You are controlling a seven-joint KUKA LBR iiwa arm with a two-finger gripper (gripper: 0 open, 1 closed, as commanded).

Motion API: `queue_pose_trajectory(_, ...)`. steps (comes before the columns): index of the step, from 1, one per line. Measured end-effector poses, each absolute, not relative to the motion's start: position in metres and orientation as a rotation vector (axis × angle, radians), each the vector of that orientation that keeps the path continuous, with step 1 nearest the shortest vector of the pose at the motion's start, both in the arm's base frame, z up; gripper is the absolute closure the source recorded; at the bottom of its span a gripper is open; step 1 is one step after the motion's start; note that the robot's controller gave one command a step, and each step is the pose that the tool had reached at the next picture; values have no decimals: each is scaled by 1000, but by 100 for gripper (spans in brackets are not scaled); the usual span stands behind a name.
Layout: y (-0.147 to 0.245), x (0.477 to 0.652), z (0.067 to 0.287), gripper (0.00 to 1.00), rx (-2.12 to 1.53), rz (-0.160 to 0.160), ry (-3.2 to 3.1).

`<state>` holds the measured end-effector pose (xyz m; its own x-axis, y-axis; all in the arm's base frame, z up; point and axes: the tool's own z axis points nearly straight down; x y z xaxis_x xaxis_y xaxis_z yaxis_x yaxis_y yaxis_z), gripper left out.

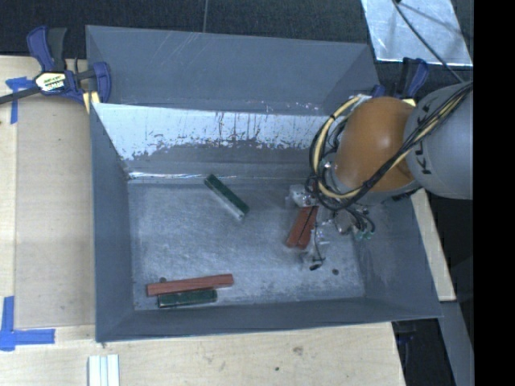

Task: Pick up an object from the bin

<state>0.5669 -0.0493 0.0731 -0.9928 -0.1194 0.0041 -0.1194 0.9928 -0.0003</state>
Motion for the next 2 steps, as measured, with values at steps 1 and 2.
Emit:
queue_pose_trajectory(1, -45, 568, 77, 100, 194, -6, -3136)
queue_pose_trajectory(2, -72, 565, 296, 100, 1165, 7, -2927)
